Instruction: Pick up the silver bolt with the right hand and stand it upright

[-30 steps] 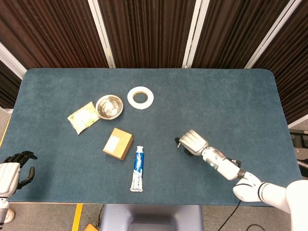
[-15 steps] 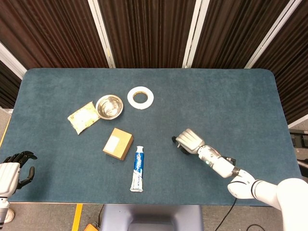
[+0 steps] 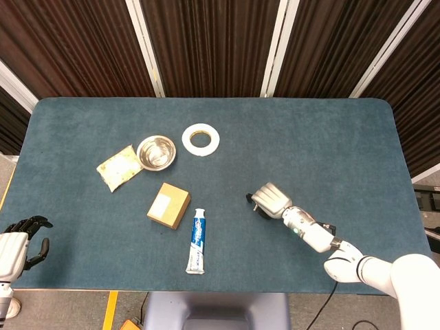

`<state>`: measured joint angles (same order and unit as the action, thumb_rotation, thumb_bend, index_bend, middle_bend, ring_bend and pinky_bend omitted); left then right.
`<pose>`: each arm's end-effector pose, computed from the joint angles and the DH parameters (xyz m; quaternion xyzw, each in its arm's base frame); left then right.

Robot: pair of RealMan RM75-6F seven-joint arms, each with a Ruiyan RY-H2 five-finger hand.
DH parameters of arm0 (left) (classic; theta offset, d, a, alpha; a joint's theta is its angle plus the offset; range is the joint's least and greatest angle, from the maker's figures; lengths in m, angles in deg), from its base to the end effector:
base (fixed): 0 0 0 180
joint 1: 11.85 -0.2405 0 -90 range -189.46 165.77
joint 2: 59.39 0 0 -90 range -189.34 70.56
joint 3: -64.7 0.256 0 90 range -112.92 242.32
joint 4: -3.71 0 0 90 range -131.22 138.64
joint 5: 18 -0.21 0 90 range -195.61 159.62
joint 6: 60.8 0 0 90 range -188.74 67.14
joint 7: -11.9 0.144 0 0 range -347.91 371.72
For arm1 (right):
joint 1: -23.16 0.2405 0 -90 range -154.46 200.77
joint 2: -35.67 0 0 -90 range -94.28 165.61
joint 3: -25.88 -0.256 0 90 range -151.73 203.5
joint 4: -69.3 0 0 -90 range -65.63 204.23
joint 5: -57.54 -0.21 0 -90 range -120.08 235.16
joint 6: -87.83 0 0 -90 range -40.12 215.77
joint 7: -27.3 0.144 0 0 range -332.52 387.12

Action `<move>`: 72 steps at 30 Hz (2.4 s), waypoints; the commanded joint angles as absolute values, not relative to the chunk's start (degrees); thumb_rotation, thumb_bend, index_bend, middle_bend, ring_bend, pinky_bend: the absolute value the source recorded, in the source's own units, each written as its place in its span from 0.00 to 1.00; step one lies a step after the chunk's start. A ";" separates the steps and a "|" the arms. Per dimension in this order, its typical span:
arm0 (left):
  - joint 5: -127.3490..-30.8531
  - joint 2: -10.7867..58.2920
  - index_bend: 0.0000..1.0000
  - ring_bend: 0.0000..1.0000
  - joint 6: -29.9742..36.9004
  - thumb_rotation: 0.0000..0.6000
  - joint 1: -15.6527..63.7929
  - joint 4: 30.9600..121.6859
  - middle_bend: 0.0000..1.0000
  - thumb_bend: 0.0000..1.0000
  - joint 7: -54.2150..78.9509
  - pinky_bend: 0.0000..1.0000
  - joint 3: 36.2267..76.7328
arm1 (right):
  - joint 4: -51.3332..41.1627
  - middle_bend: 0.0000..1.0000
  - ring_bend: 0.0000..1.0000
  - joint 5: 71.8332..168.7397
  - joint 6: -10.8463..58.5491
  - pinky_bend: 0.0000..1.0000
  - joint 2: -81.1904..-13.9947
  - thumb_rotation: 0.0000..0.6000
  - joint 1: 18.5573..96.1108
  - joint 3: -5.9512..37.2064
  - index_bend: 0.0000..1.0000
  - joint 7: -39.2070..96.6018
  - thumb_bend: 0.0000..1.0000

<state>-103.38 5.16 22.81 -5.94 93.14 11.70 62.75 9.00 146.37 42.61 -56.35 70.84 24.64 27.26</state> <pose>-0.3213 0.1843 0.1569 -0.6079 -0.3843 -0.3693 0.5885 -0.1911 -0.3703 -0.0411 0.8602 -0.2468 0.2776 0.3495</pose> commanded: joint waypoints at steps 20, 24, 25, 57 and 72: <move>-103.34 5.01 0.39 0.32 22.62 1.00 -5.91 93.28 0.30 0.52 11.65 0.37 62.79 | 10.12 0.90 1.00 145.97 41.56 0.96 -57.18 1.00 70.68 25.28 0.64 27.36 0.40; -103.29 5.02 0.39 0.32 22.54 1.00 -5.87 93.29 0.30 0.52 11.69 0.37 62.77 | 9.96 0.90 1.00 146.12 41.02 0.96 -57.05 1.00 70.56 25.37 0.68 27.56 0.40; -103.30 5.04 0.39 0.32 22.50 1.00 -5.85 93.28 0.30 0.52 11.72 0.37 62.78 | 9.86 0.90 1.00 146.15 40.86 0.96 -56.98 1.00 70.52 25.39 0.69 27.64 0.40; -103.32 5.32 0.39 0.32 21.82 1.00 -5.58 93.38 0.30 0.53 12.64 0.37 63.06 | 0.40 0.91 1.00 144.48 38.73 0.97 -50.36 1.00 66.98 25.81 0.79 49.15 0.40; -102.92 5.57 0.39 0.32 21.68 1.00 -5.55 93.36 0.30 0.53 13.69 0.37 63.00 | 10.03 0.91 1.00 148.20 36.60 0.97 -54.17 1.00 65.55 28.16 0.78 85.78 0.40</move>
<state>-102.93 5.56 21.69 -5.55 93.36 13.69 63.00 6.43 146.94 36.76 -52.79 65.80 27.15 78.78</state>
